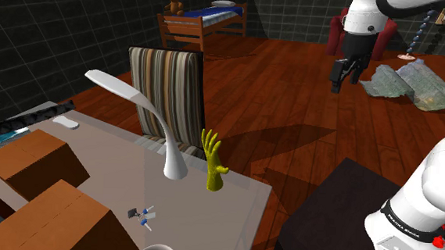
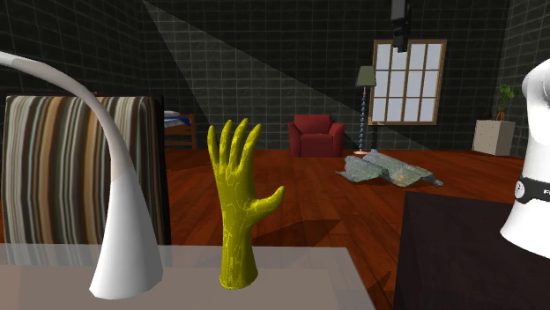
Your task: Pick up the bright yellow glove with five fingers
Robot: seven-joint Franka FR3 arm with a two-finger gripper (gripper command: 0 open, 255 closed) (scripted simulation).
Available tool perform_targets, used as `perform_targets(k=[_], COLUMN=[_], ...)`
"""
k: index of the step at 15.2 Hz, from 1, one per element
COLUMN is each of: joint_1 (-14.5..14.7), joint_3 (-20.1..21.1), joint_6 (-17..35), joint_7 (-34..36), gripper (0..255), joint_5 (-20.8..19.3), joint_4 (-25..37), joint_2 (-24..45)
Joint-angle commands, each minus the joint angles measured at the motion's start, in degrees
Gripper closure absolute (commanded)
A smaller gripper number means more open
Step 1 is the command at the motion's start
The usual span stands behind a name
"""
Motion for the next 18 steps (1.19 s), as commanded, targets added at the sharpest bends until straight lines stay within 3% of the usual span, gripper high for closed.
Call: perform_targets(k=[1,9,18], joint_1=[0.0,3.5,7.3], joint_3=[0.0,5.0,11.4], joint_6=[0.0,15.7,34.9], joint_7=[0.0,6.1,12.5], gripper=[0,0,0], joint_5=[0.0,5.4,10.1], joint_4=[0.0,-8.6,-12.1], joint_2=[0.0,3.4,14.2])
